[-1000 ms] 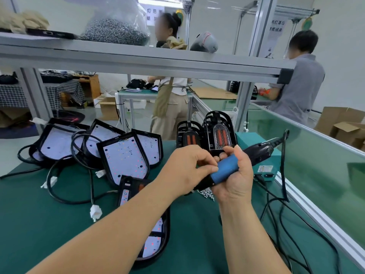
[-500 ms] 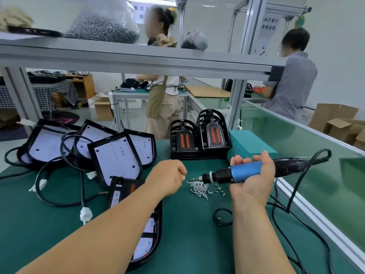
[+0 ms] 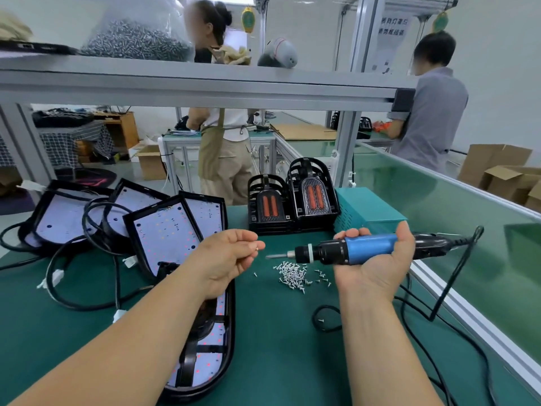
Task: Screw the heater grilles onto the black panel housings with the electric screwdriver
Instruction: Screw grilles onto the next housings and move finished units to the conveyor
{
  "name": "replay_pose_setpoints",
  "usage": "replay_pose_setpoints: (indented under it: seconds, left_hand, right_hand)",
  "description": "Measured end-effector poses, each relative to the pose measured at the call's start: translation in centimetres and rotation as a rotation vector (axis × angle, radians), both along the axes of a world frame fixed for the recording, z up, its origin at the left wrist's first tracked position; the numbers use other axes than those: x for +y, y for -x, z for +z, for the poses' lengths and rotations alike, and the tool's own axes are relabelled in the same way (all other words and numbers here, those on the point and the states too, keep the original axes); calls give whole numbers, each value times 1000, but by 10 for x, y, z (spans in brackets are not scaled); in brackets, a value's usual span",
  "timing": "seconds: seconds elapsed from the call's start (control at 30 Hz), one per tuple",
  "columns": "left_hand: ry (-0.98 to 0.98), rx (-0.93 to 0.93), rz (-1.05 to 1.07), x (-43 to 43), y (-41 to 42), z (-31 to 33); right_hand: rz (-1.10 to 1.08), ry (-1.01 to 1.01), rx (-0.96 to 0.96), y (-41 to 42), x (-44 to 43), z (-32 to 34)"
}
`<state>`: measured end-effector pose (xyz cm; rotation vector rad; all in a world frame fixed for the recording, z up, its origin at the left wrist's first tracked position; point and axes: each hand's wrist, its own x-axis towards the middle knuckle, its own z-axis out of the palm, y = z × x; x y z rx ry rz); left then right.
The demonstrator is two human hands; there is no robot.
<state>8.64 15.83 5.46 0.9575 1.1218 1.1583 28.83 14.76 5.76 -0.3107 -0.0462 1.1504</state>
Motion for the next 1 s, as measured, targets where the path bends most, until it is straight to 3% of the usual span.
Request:
replay_pose_setpoints:
  seconds: [0.17, 0.33, 1.0]
  left_hand:
    - [60, -179, -3, -8, 5, 1]
    - [85, -218, -23, -13, 2, 1]
    - [105, -57, 56, -19, -5, 5]
  right_hand:
    - [-19, -64, 24, 5, -2, 2]
    - [-37, -79, 16, 9, -2, 2]
    - [-54, -90, -54, 14, -5, 4]
